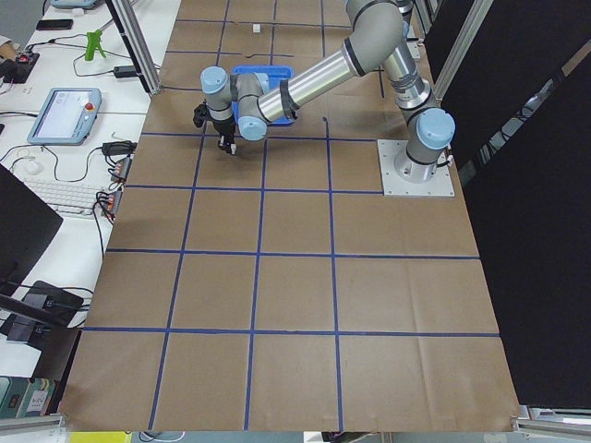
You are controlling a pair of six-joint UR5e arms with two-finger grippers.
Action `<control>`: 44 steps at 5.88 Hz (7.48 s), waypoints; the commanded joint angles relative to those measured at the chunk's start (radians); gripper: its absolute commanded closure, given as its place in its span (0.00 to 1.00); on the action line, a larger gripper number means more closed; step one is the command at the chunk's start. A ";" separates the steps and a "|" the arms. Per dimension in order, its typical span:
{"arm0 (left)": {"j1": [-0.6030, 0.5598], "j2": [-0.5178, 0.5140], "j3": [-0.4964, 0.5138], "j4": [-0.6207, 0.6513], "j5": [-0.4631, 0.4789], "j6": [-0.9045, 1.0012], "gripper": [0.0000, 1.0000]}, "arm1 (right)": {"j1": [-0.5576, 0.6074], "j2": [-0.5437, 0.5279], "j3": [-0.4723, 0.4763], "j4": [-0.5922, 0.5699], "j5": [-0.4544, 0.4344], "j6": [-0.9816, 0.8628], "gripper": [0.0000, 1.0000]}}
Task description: Assemble white blocks and place on blue tray
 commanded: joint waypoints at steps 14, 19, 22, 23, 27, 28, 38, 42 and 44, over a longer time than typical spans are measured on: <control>-0.353 0.090 -0.040 -0.114 0.019 0.506 0.01 | -0.188 0.495 0.040 -0.149 0.447 -0.372 0.61; -0.264 0.423 -0.014 -0.375 0.019 -0.075 0.01 | -0.164 0.350 0.040 -0.117 0.450 -0.300 0.75; -0.189 0.453 -0.006 -0.437 0.020 -0.142 0.00 | -0.022 0.242 0.110 -0.086 0.494 -0.280 0.75; -0.179 0.462 0.000 -0.440 0.022 -0.161 0.01 | 0.037 0.213 0.169 -0.104 0.585 -0.207 0.75; -0.118 0.502 -0.003 -0.445 0.016 -0.216 0.01 | 0.299 0.210 0.373 -0.734 0.664 0.349 0.75; -0.106 0.517 -0.008 -0.451 0.019 -0.219 0.00 | 0.357 0.237 0.413 -0.876 0.664 0.428 0.75; -0.056 0.575 -0.032 -0.489 0.020 -0.219 0.01 | 0.461 0.405 0.451 -1.068 0.652 0.544 0.74; -0.056 0.580 -0.025 -0.512 0.020 -0.219 0.00 | 0.461 0.406 0.453 -1.081 0.652 0.580 0.74; -0.056 0.578 -0.023 -0.515 0.022 -0.218 0.00 | 0.462 0.405 0.453 -1.083 0.657 0.597 0.74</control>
